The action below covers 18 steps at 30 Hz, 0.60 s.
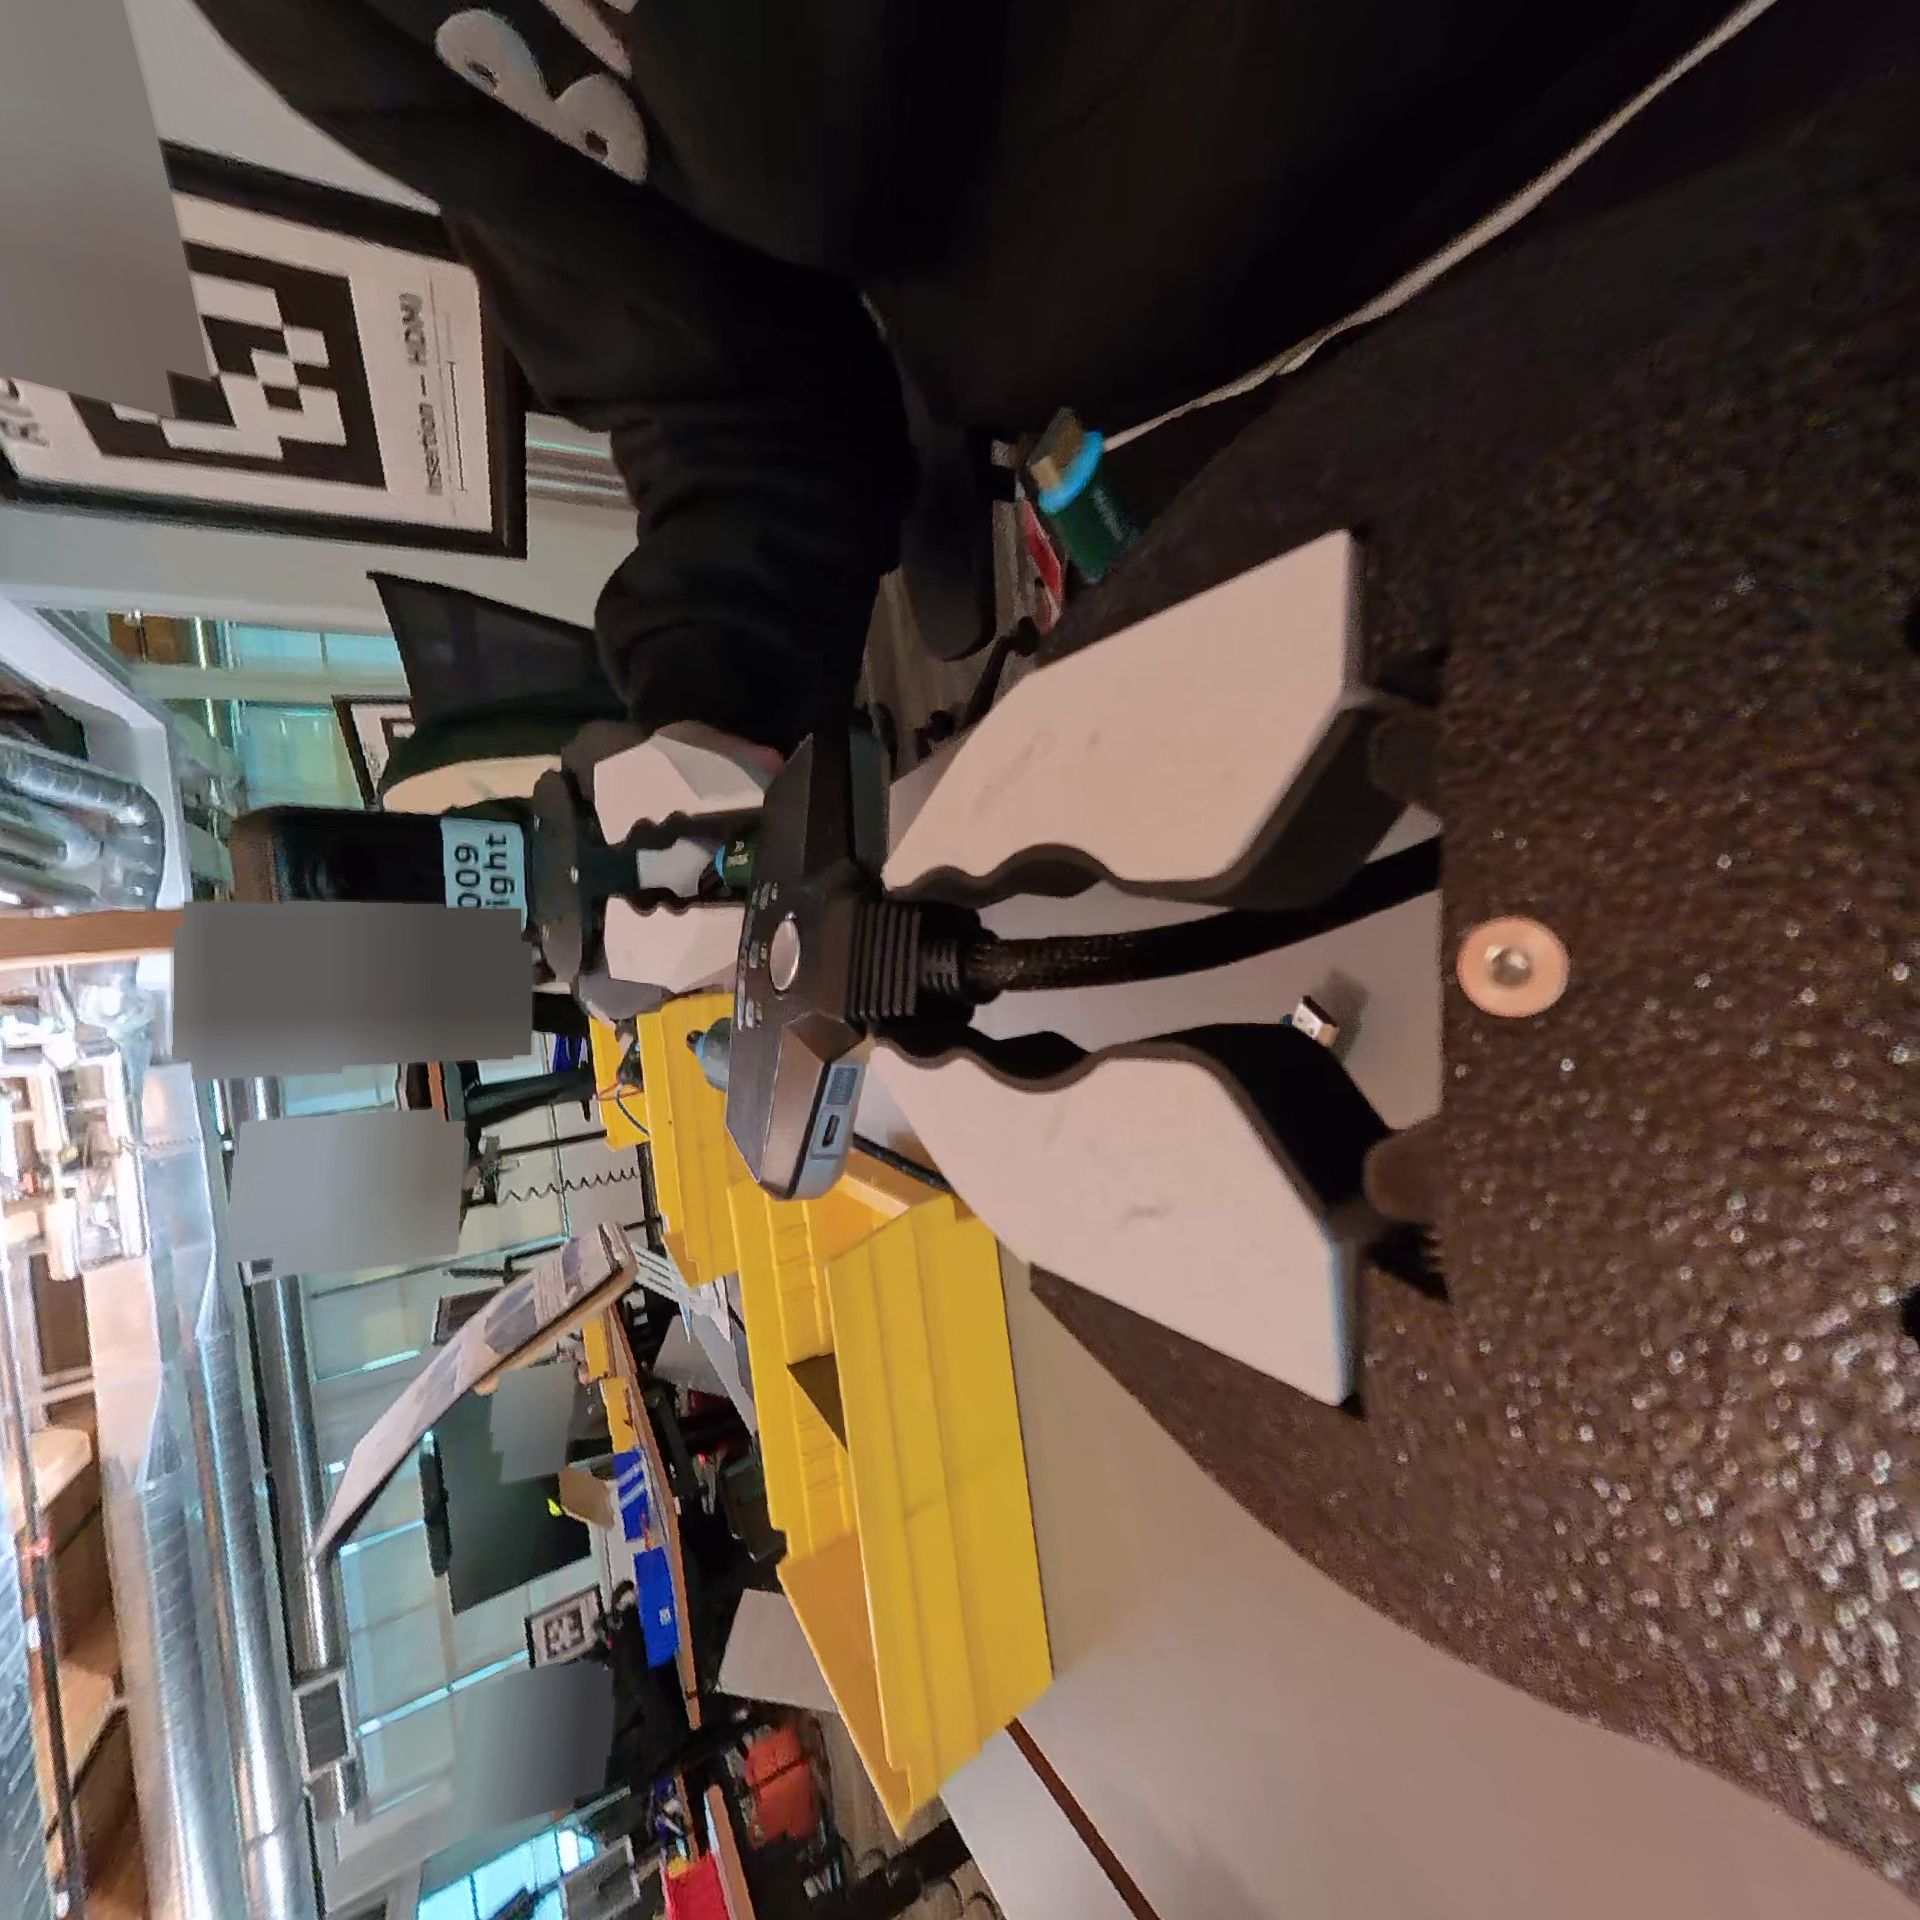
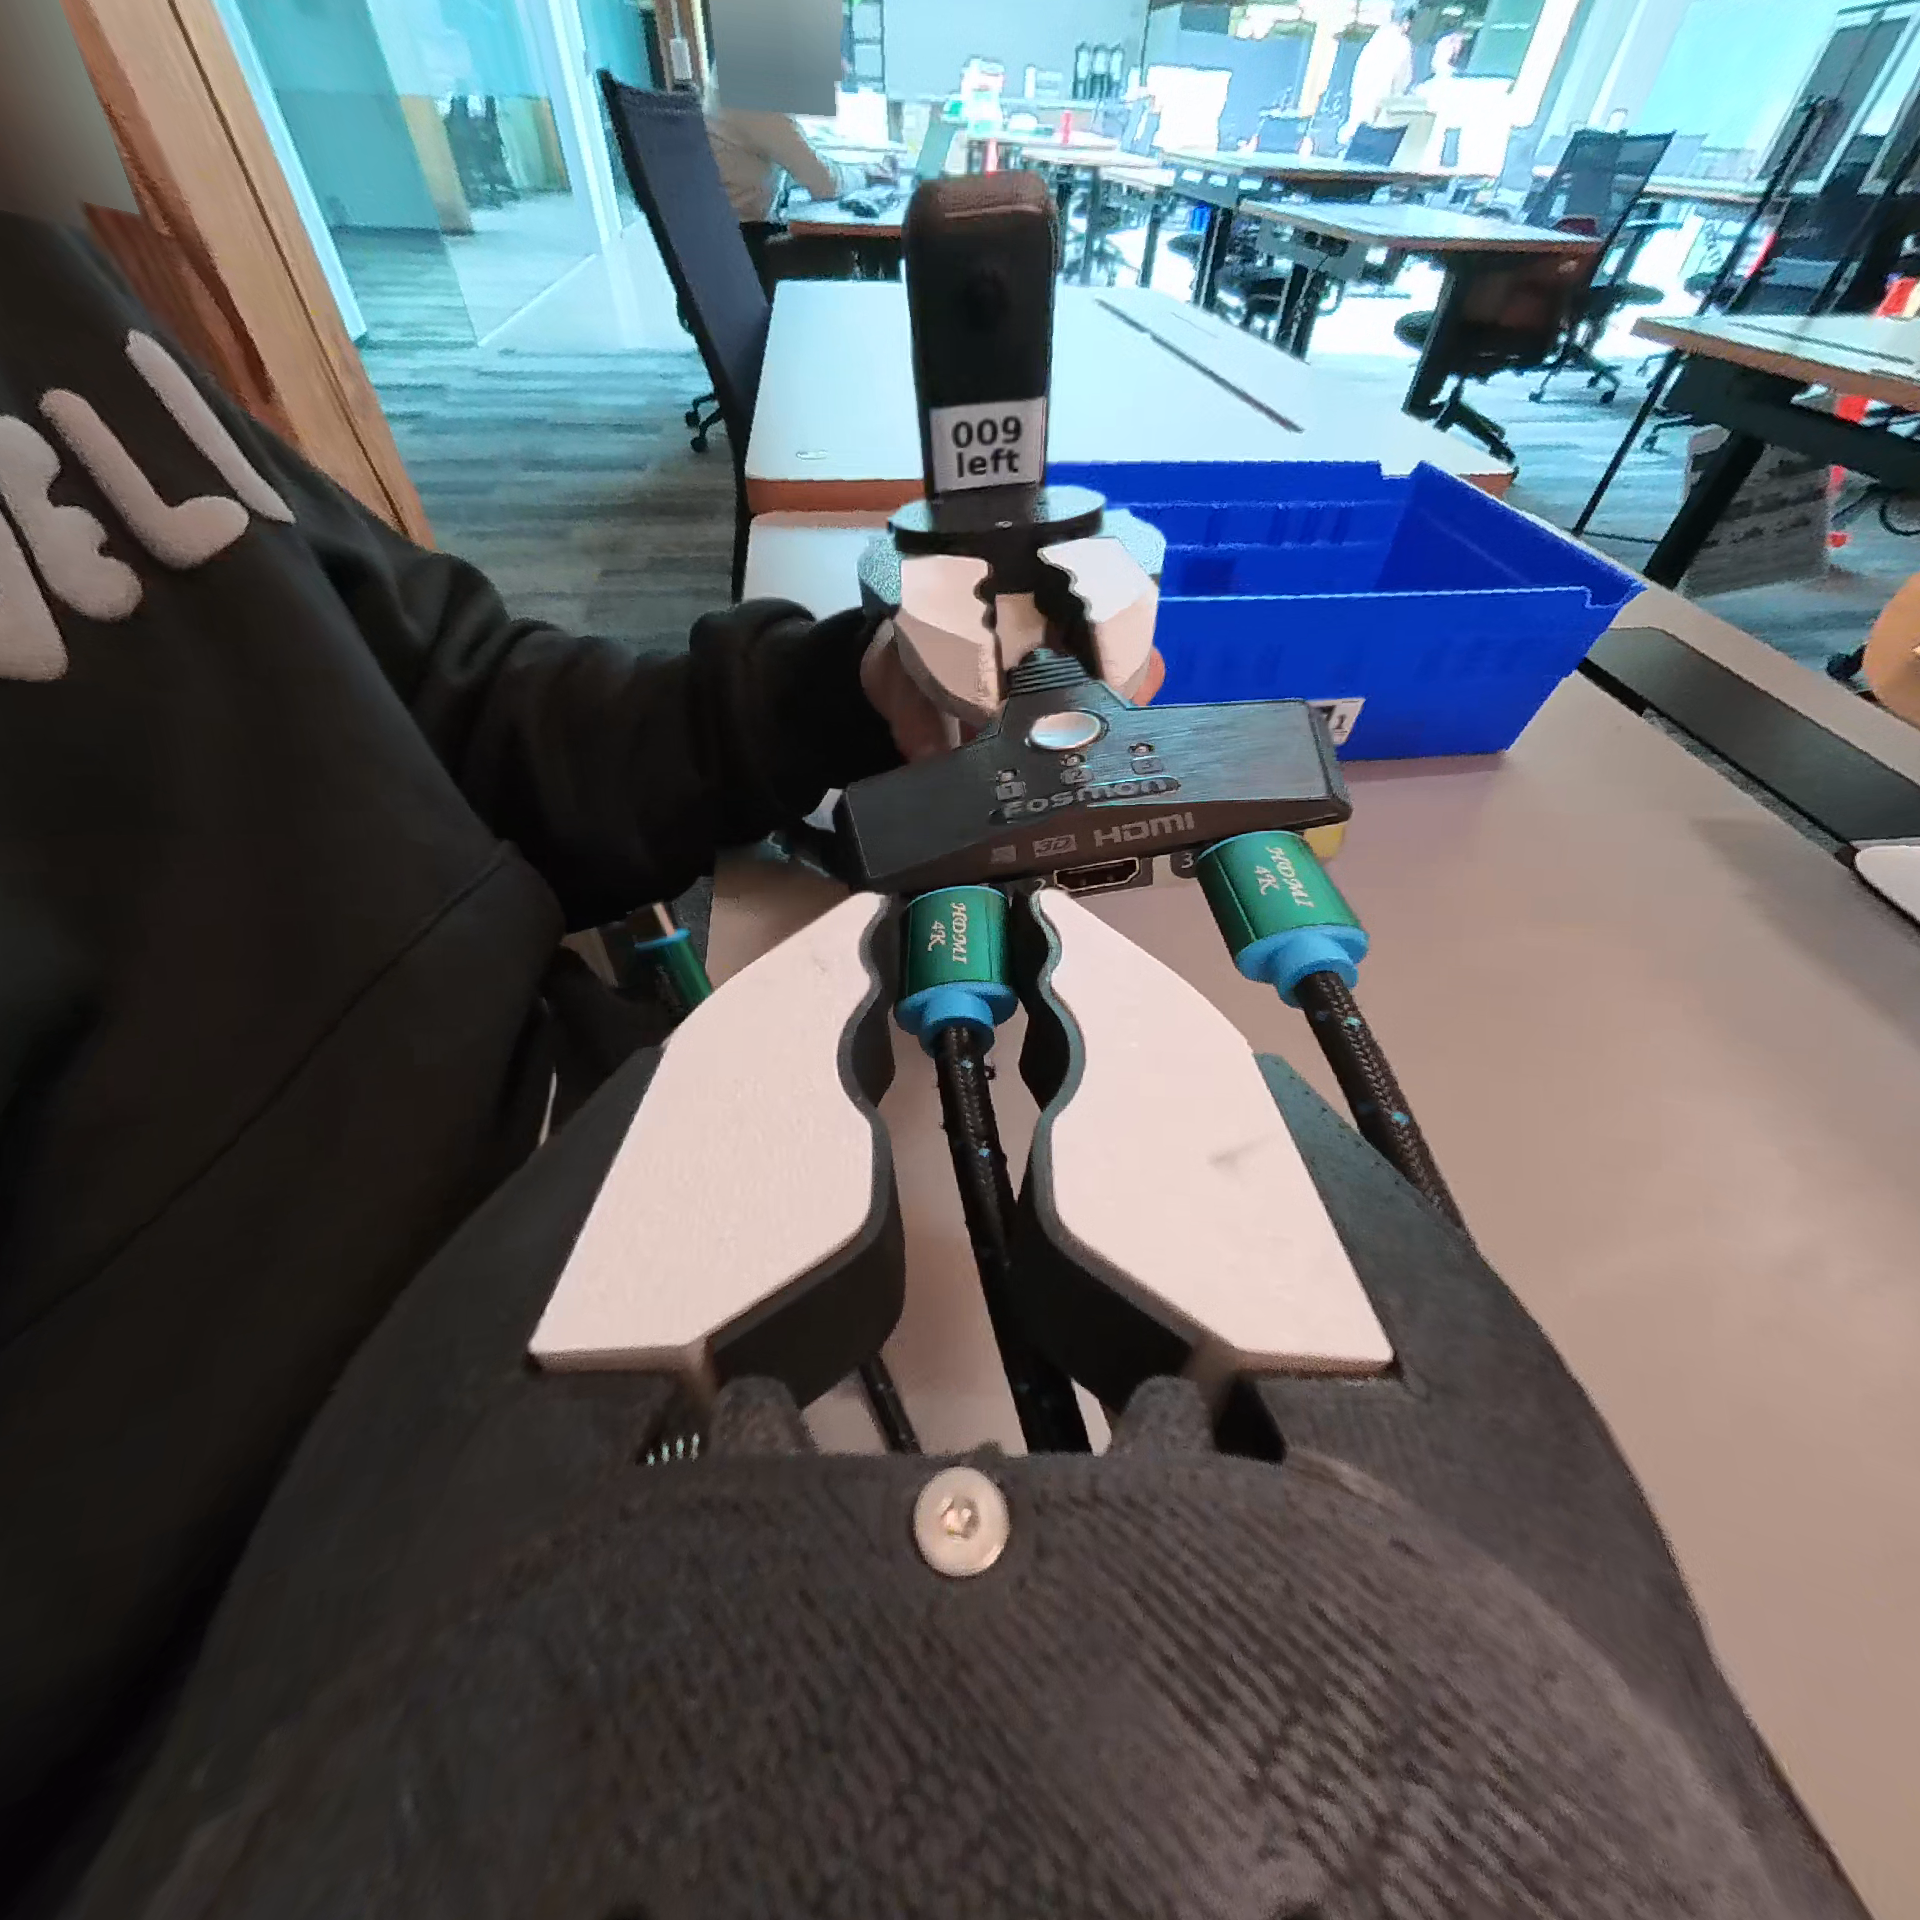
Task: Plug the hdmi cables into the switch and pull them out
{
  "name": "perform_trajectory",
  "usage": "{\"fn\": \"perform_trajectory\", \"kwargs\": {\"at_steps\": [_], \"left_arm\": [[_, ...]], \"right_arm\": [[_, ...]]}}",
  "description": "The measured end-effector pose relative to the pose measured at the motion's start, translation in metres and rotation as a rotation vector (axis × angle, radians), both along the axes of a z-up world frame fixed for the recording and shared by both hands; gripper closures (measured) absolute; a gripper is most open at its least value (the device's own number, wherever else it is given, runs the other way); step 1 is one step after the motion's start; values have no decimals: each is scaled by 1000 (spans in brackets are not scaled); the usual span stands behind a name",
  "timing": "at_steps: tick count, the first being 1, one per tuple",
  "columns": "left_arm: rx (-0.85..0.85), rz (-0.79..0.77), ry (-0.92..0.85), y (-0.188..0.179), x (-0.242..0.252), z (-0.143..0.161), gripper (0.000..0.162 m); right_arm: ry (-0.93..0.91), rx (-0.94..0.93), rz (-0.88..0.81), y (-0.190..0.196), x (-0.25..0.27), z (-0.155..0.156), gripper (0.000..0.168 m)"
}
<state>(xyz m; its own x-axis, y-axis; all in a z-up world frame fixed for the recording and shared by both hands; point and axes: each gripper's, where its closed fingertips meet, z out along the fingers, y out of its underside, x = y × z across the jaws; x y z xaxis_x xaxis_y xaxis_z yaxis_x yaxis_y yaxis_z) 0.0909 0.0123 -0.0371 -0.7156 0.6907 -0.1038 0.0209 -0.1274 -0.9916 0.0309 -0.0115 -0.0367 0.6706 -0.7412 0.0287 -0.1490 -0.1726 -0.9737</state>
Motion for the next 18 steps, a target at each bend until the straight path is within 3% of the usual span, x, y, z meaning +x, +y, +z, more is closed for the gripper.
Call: {"fn": "perform_trajectory", "kwargs": {"at_steps": [12, 15, 18], "left_arm": [[5, -4, -7, 4, 2, -3, 140], [-21, 20, -58, 4, 3, -3, 139], [-25, 6, 18, 2, 6, -1, 140]], "right_arm": [[3, 43, 29, 9, 4, 1, 148], [-65, 9, 13, 8, 6, -1, 148], [-119, 43, -10, 6, 9, 2, 147]]}}
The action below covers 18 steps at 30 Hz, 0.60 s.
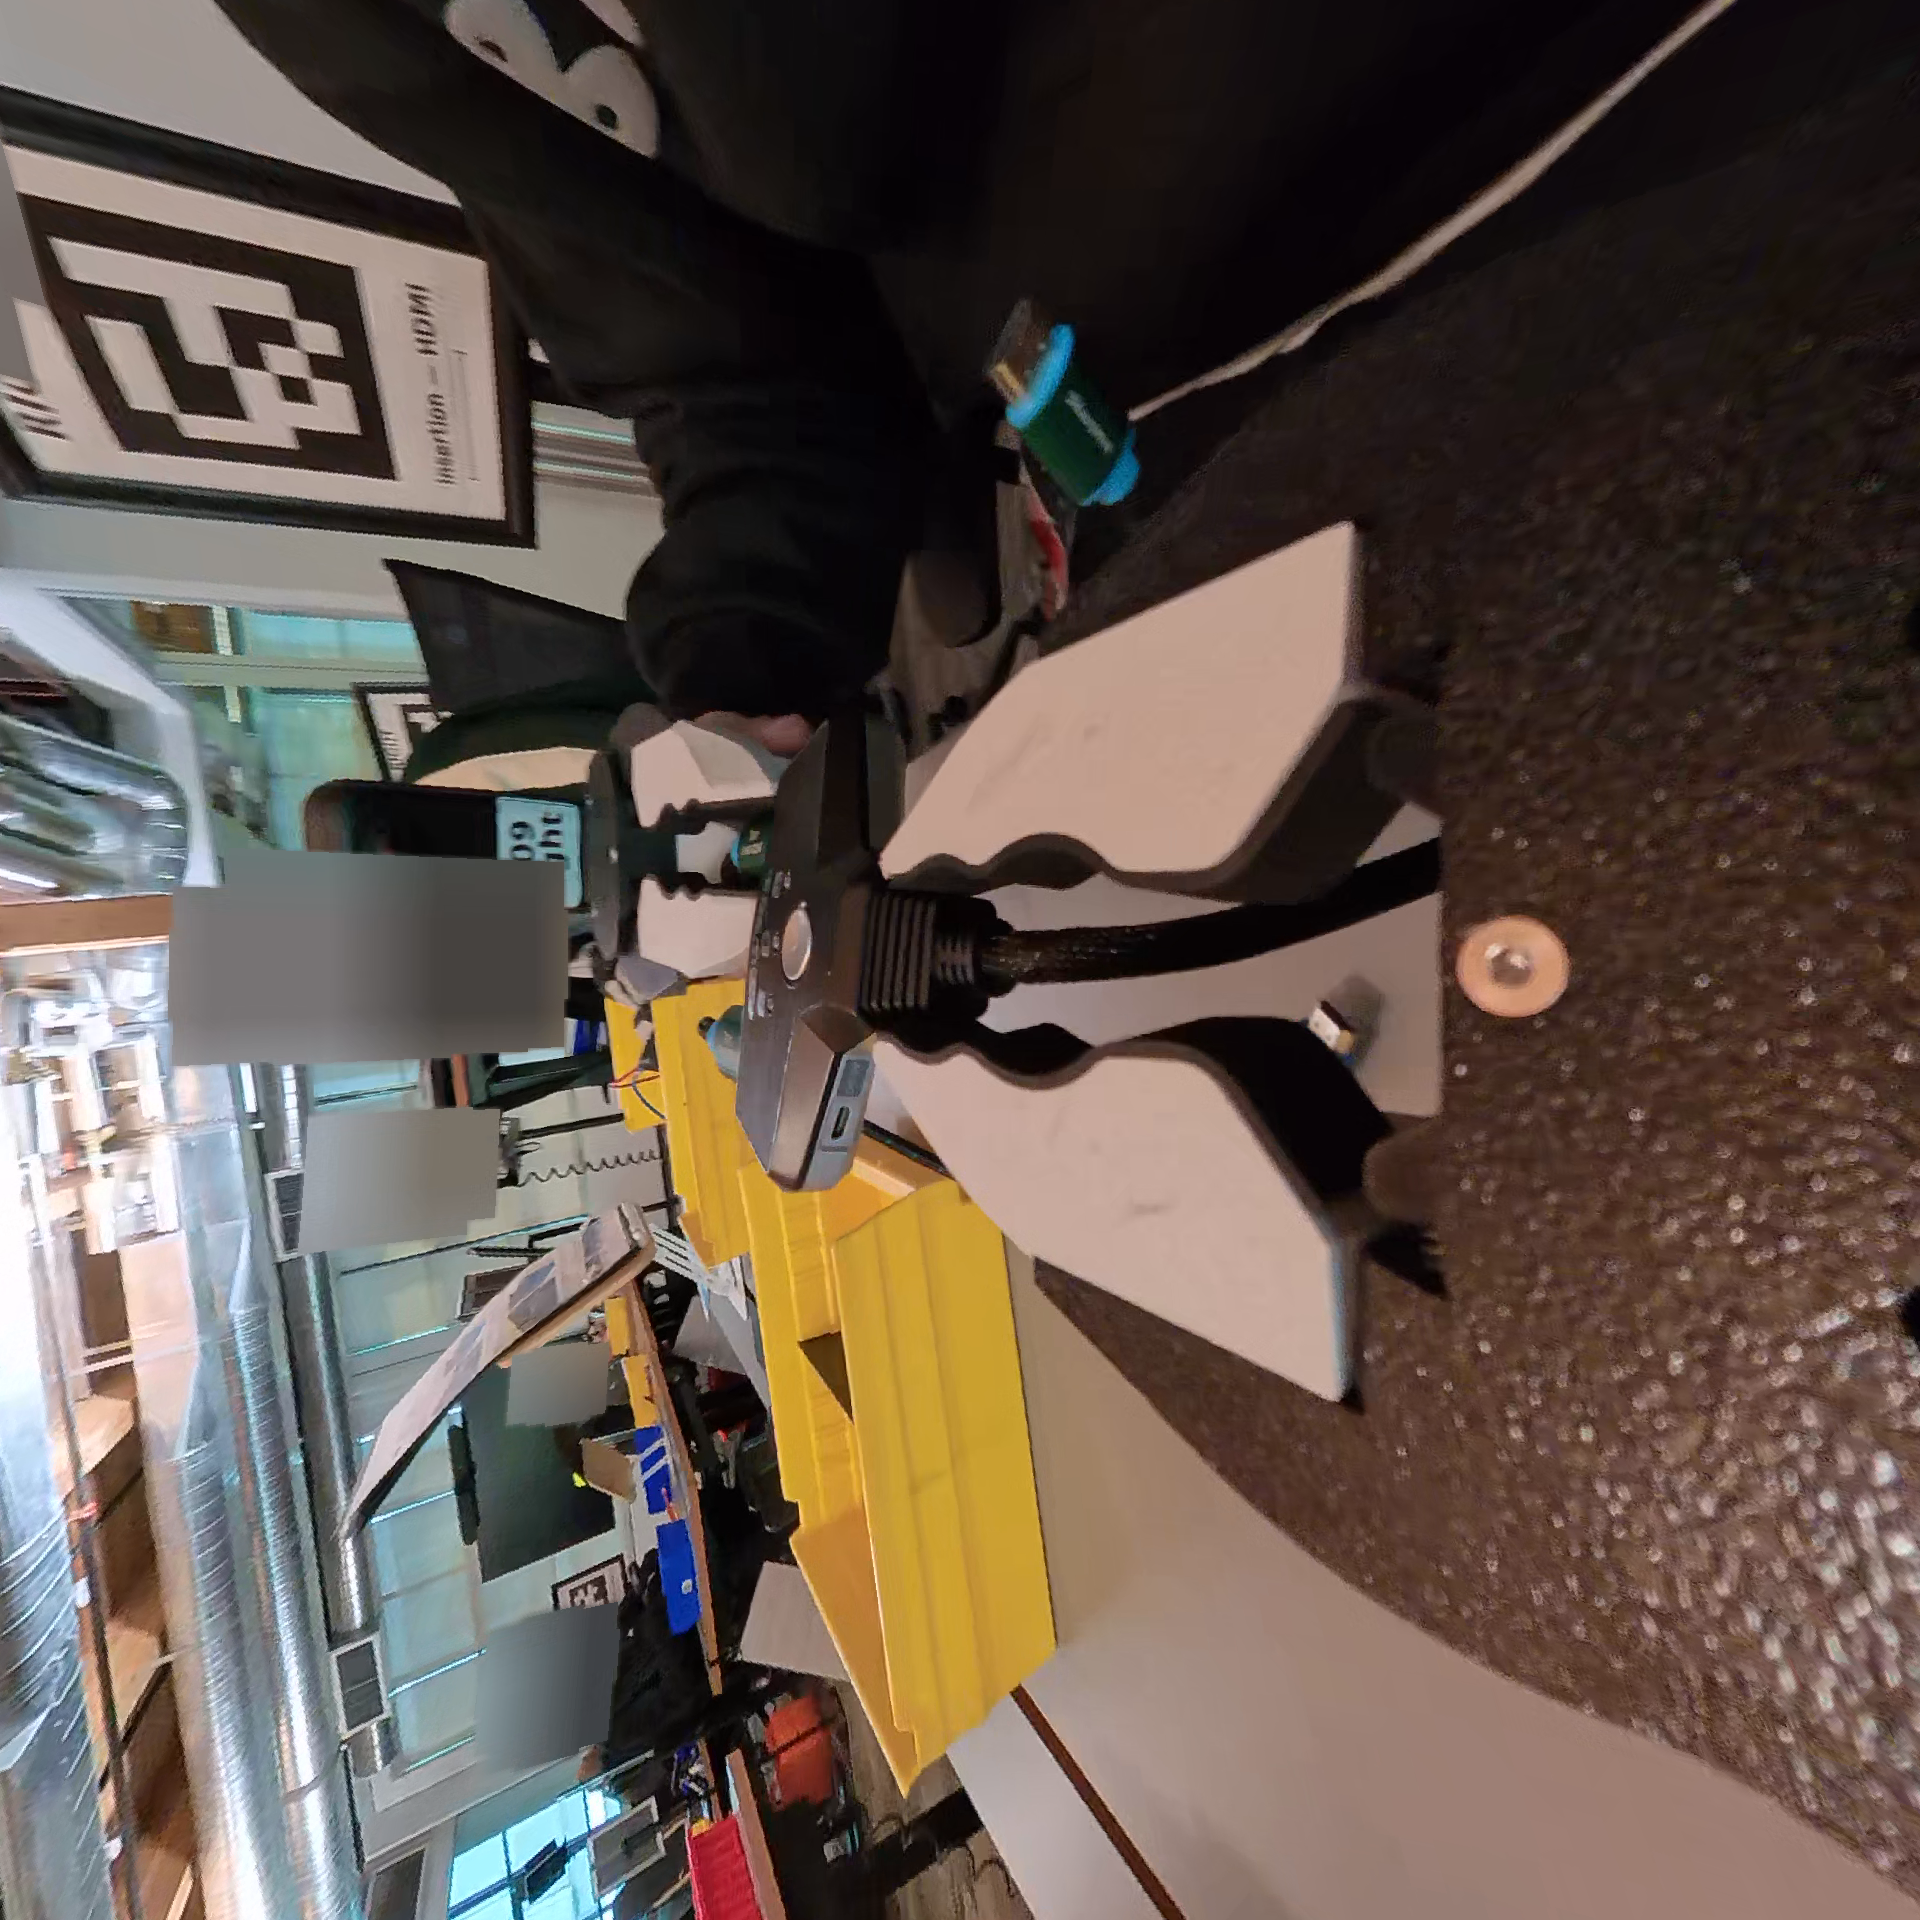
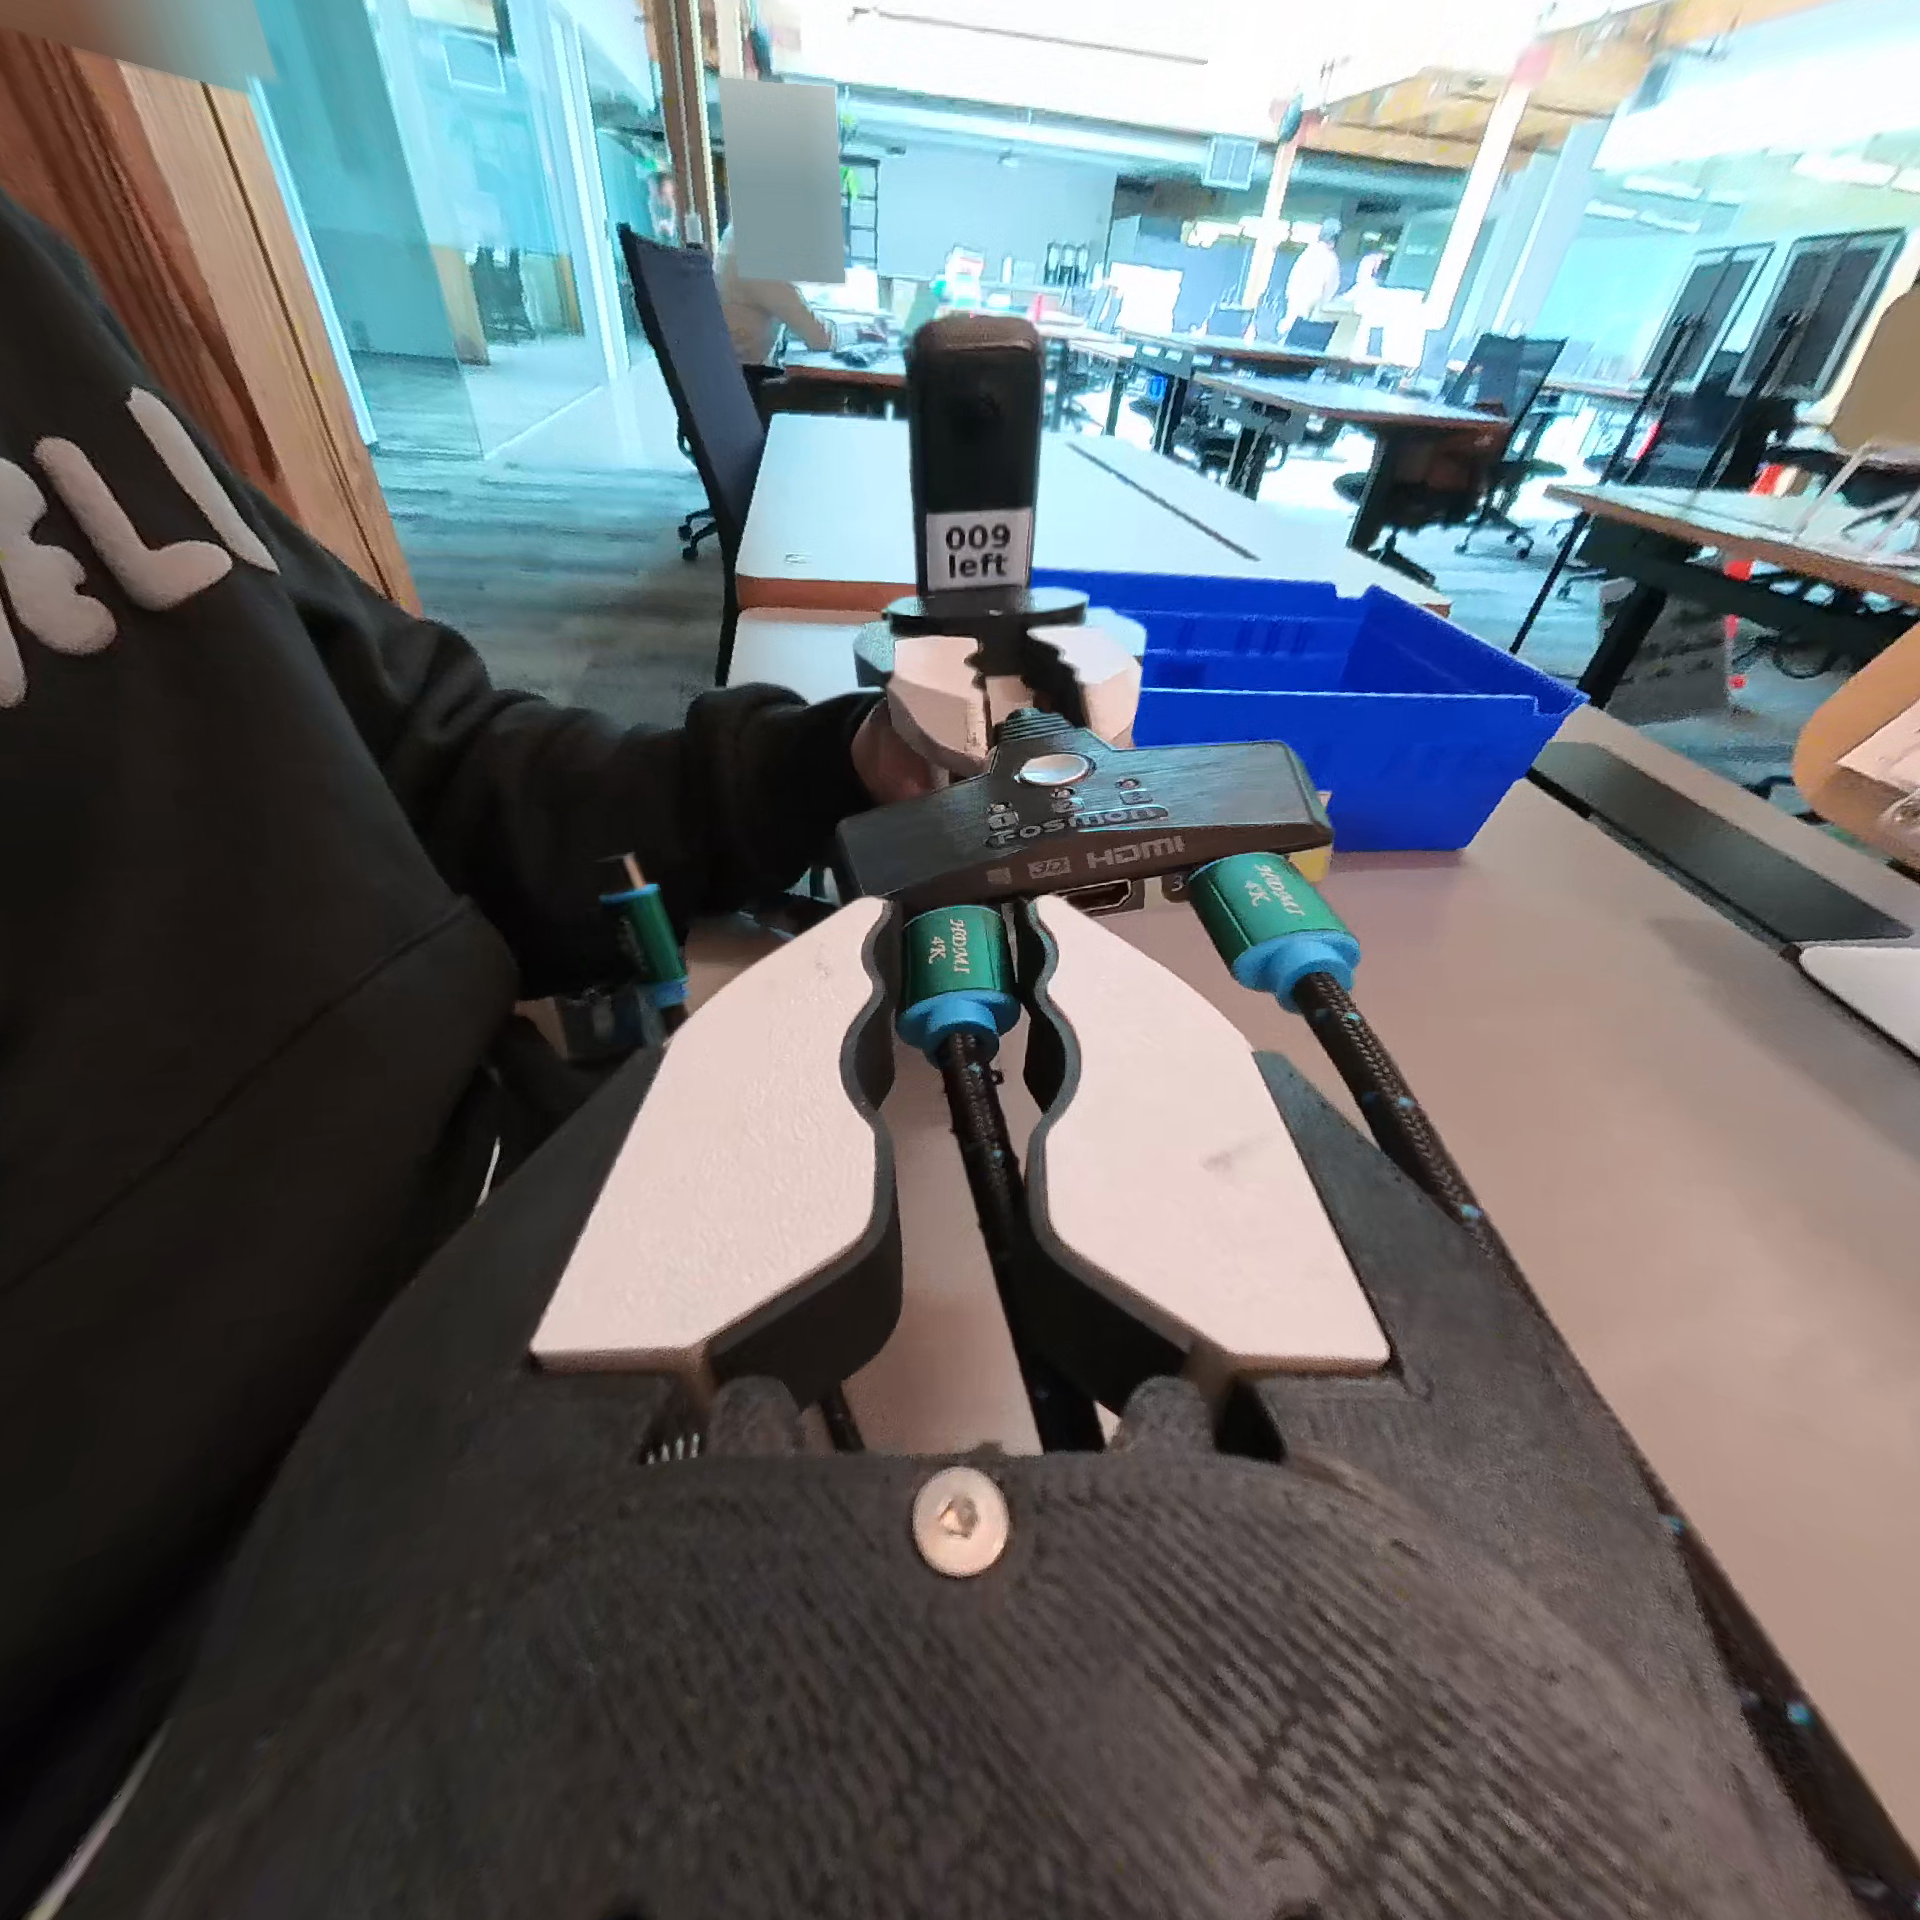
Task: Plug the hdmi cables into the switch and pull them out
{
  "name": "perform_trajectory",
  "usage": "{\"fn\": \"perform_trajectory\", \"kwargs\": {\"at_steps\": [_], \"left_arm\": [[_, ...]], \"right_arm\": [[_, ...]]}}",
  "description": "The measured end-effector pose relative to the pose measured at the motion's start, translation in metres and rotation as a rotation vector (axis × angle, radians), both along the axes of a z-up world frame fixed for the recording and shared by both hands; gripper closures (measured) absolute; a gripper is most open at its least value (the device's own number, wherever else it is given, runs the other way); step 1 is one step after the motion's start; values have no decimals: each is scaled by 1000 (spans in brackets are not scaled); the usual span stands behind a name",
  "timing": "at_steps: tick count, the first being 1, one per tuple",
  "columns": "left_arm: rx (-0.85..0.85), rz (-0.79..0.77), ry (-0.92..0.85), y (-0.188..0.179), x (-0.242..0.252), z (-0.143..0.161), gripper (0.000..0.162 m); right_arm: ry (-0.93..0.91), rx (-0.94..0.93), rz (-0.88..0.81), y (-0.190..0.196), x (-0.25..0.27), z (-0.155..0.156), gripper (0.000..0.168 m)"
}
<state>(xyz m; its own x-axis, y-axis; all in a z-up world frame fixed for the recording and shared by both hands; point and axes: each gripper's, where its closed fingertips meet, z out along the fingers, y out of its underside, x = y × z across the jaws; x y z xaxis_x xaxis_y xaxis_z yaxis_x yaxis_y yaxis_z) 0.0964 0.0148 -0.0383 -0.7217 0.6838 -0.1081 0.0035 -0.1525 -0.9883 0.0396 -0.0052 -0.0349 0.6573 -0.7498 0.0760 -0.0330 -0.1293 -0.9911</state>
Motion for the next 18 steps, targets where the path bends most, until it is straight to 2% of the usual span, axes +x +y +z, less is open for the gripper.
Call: {"fn": "perform_trajectory", "kwargs": {"at_steps": [5, 7, 8, 9, 10, 18], "left_arm": [[23, -30, 67, -2, 1, -2, 139], [34, -35, 105, -3, 3, -2, 140], [41, -37, 119, -4, 4, -3, 140], [48, -38, 127, -5, 4, -3, 140], [51, -43, 135, -5, 5, -4, 140], [54, -58, 163, -5, 4, -4, 140]], "right_arm": [[-34, -42, -13, 0, 1, 0, 147], [-90, -70, -90, -8, 7, 3, 134], [-99, -81, -95, -8, 7, 3, 135], [-84, -81, -61, -4, 5, 1, 147], [-61, -60, -41, -2, 4, 0, 149], [11, 12, -17, -3, 4, -1, 151]]}}
